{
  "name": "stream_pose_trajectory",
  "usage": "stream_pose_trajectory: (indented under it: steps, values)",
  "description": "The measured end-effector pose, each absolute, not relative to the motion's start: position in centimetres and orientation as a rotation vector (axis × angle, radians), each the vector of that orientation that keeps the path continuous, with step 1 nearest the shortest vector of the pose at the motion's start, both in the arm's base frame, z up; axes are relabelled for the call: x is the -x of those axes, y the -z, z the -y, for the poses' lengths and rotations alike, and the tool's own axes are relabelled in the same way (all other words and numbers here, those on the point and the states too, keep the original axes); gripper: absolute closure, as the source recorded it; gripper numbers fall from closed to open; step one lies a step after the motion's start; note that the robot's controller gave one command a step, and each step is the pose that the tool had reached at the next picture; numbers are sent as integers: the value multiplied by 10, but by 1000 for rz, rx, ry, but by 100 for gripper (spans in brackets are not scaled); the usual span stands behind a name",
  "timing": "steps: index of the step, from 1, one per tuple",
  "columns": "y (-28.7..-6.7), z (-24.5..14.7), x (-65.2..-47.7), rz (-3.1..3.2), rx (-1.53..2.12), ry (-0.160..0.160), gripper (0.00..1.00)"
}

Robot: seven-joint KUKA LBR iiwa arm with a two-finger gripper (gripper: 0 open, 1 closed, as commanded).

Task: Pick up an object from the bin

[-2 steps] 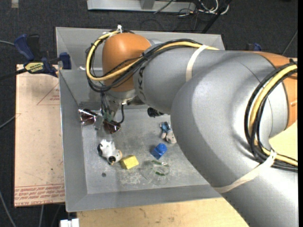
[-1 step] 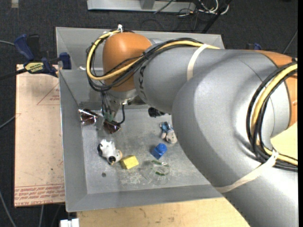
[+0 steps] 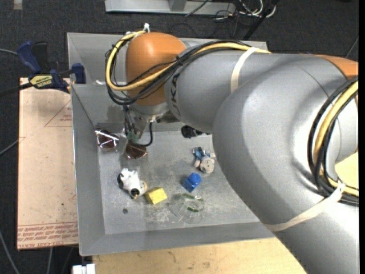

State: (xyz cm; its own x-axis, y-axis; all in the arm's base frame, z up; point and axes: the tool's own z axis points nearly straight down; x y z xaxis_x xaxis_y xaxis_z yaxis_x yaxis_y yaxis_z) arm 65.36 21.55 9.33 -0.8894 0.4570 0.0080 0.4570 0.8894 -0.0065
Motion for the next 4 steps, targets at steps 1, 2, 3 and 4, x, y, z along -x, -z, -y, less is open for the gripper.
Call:
stream_pose_trajectory:
  steps: [1,2,3,4]
  values:
    - [-117,-216,-656,3052,738,0,100]
    - [-133,-216,-657,3057,739,5,100]
    - [-140,-217,-658,3060,739,7,100]
    - [-201,-217,-659,3061,737,7,100]
